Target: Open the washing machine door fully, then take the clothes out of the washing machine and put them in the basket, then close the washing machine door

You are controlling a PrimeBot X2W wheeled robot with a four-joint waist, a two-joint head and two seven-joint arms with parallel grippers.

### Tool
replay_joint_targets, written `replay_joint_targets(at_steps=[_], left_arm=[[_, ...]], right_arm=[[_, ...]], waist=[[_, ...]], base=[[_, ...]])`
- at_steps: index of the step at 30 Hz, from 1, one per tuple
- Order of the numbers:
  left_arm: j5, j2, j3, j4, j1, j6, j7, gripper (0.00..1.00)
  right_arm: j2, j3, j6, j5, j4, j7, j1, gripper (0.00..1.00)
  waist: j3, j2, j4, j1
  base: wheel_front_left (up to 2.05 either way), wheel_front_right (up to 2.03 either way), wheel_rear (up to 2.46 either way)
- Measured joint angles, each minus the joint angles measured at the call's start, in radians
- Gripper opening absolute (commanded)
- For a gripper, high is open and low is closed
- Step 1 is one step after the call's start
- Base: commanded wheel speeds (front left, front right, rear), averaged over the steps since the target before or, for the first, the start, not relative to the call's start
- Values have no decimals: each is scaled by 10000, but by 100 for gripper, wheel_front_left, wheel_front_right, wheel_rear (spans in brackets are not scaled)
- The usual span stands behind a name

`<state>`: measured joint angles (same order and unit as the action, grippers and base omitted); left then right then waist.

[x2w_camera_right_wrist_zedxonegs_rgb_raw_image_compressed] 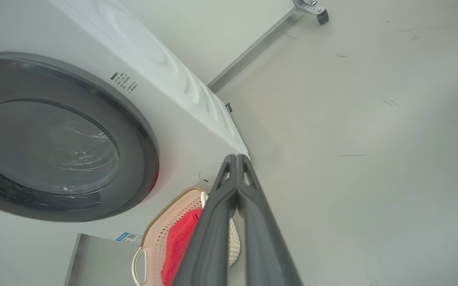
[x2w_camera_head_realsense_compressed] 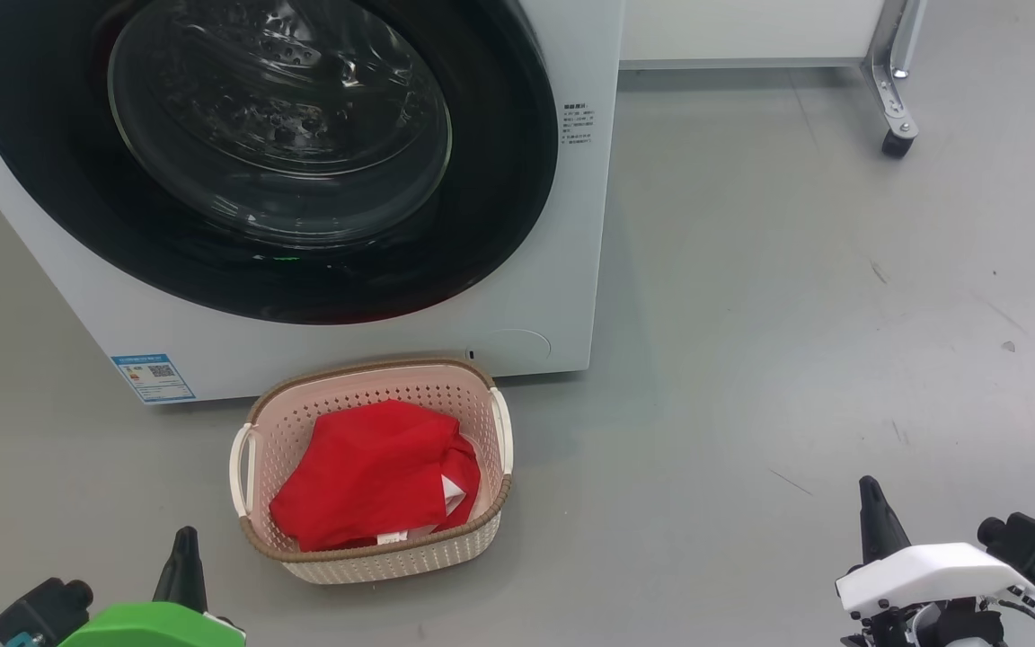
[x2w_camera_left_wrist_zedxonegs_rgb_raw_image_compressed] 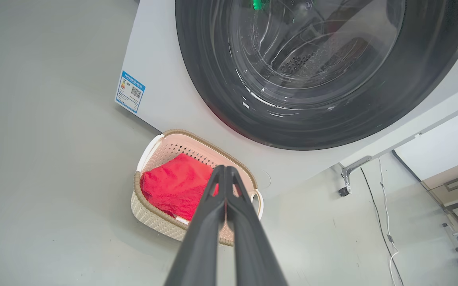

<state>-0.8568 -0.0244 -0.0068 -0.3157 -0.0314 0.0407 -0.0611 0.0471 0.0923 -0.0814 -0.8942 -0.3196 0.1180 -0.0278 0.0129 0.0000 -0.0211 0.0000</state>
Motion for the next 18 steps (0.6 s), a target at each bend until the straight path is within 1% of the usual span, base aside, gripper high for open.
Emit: replay_joint_targets(at_steps=[18], left_arm=[[-2428,-4,313,98,344,274,612,0]], right_arm=[[119,-522,-134,-2504,128,-581,215,0]], waist=[[-33,0,71,0]], base=[[0,0,0]])
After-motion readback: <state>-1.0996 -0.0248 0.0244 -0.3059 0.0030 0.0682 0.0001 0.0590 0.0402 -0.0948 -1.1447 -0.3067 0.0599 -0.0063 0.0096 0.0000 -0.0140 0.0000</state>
